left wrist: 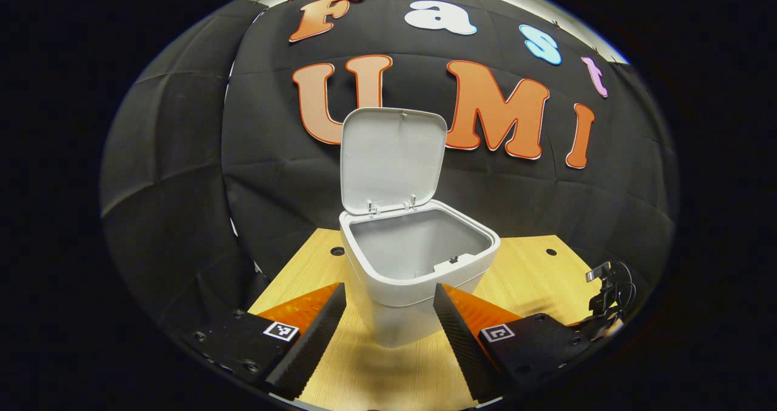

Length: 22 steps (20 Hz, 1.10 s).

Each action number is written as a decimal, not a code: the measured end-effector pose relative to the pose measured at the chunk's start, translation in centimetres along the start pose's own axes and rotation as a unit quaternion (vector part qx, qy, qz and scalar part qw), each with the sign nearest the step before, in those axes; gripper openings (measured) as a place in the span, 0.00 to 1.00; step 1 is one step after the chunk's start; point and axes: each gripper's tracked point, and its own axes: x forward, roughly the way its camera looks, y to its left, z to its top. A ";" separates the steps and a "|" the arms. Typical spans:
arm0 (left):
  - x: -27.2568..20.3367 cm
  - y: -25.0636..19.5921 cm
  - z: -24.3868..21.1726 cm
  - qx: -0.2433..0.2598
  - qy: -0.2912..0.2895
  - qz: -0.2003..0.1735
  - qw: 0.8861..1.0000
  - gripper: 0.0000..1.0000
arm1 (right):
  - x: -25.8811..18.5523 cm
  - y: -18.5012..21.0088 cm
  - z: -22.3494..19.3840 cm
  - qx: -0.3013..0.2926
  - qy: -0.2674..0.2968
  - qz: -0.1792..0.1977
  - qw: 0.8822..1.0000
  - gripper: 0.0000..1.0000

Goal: Press the lid of the desktop garbage bin to open it, pick up the crumpled paper on the desktop and throw it into the bin, then pick up the pop can on the desktop and drop it into the bin, and finally close the garbage bin lid.

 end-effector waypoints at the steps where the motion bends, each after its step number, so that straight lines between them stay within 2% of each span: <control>1: 0.0 0.0 0.0 0.002 0.001 0.000 1.000 0.93 | 0.0 -0.6 0.1 -0.002 0.000 -0.002 1.000 0.75; 2: 0.0 0.1 -0.2 0.002 0.002 0.001 1.000 0.93 | -0.2 -1.0 0.2 -0.004 -0.001 -0.005 1.000 0.51; 3: 0.0 0.2 -0.3 0.002 0.003 0.002 1.000 0.93 | -0.2 -1.5 0.2 -0.007 0.001 -0.011 1.000 0.63; 4: 0.1 0.3 -0.5 0.000 0.005 0.002 1.000 0.93 | -0.1 -1.5 0.1 -0.008 0.007 -0.013 1.000 0.42; 6: -0.1 0.5 -0.6 -0.004 0.009 0.003 1.000 0.93 | -0.2 -1.9 0.2 -0.008 0.012 -0.010 1.000 0.28; 7: -0.1 0.5 -0.6 -0.006 0.009 0.003 1.000 0.93 | -0.4 -2.2 0.5 -0.009 0.010 -0.011 1.000 0.24; 8: -0.1 0.5 -0.8 -0.005 0.009 0.004 1.000 0.93 | -0.4 -2.5 0.6 -0.011 0.013 -0.012 1.000 0.14; 12: -0.2 0.0 -1.1 -0.003 0.011 0.001 1.000 0.93 | -1.0 -4.0 2.1 -0.048 0.014 -0.019 0.999 0.04; 16: -0.3 -0.5 -1.4 0.002 0.015 -0.004 1.000 0.93 | -2.9 -6.3 5.1 0.003 0.000 0.000 1.000 0.04; 22: -0.3 -1.0 -0.8 0.001 0.007 -0.007 1.000 0.93 | -8.6 -9.6 13.4 0.013 -0.042 0.023 0.999 0.03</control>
